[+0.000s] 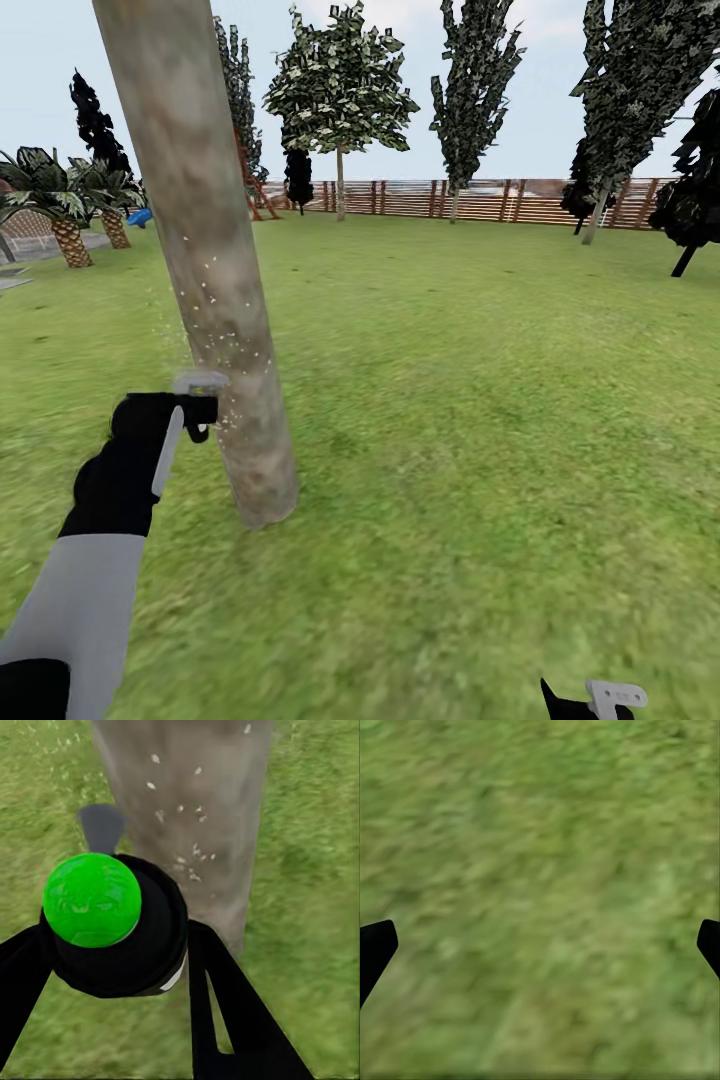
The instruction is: In the garden, pick up the pesticide atomizer on the floor and spray pesticide onto both trees until each tree trunk is fully covered.
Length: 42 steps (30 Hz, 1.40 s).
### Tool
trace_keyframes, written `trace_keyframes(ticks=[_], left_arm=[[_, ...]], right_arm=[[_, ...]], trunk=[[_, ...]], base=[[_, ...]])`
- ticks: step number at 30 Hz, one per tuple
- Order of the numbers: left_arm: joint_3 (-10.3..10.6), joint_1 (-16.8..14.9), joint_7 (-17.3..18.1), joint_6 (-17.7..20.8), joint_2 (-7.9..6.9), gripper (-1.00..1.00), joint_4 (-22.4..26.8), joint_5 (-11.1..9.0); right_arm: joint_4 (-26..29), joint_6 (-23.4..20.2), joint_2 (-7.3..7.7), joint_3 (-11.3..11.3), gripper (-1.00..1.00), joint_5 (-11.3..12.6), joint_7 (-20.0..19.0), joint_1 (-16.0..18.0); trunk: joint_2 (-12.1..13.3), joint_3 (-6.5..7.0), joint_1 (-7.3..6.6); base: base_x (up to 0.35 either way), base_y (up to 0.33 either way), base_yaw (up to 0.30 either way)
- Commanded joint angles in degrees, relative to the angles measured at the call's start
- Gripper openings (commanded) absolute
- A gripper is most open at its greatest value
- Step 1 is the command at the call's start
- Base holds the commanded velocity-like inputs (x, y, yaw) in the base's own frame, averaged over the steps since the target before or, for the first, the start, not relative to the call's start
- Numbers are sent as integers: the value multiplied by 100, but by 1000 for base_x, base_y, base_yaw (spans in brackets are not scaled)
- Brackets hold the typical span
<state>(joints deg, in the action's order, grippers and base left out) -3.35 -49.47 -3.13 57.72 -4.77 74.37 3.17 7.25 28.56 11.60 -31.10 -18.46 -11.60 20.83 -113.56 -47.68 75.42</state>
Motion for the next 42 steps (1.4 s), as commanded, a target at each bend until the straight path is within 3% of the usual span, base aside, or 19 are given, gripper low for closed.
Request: trace_keyframes(ticks=[1,6,8,14,15,16,17,18,22,27,36,42], left_arm=[[-1,91,-2,-3,6,-100,0,6],[134,599,-13,-31,98,-100,-33,-6],[217,862,-13,-146,285,-100,-50,5],[229,1169,-27,-401,346,-100,-155,18],[228,1182,-88,-694,377,-100,-332,26],[217,1193,-498,-1492,584,-100,-1006,-3],[204,1196,-717,-2219,656,-100,-1502,-31],[203,1276,-742,-2312,673,-100,-1695,-44],[135,1525,-750,-2376,697,-100,-1796,-103],[39,1619,-751,-2836,686,-100,-1844,-132],[28,1634,-752,-2863,692,-100,-1852,-130],[37,1634,-944,-2863,705,-100,-1907,-155]], right_arm=[[-1,0,0,0,100,0,0,0],[-4,0,0,-1,100,0,0,0],[-4,0,-1,2,100,0,0,0],[-4,0,-7,2,100,0,0,0],[-4,0,-8,1,100,0,0,0],[-4,0,-6,1,100,0,0,0],[-4,0,-5,1,100,0,0,0],[-4,0,-7,0,100,0,0,0],[-4,0,-8,-1,100,0,0,0],[-4,5,-7,-1,100,0,0,0],[-4,1,-9,3,100,0,0,0],[-4,4,-9,1,100,1,0,0]], trunk=[[0,1,0],[0,1,0],[0,1,0],[0,1,0],[0,1,0],[0,1,0],[0,1,0],[0,1,0],[0,1,0],[0,1,0],[0,1,0],[0,1,0]], base=[[0,0,0],[0,0,0],[0,0,0],[0,0,0],[0,0,0],[0,0,0],[0,0,0],[0,0,0],[0,-131,0],[68,-261,1],[206,-212,212],[155,-227,23]])
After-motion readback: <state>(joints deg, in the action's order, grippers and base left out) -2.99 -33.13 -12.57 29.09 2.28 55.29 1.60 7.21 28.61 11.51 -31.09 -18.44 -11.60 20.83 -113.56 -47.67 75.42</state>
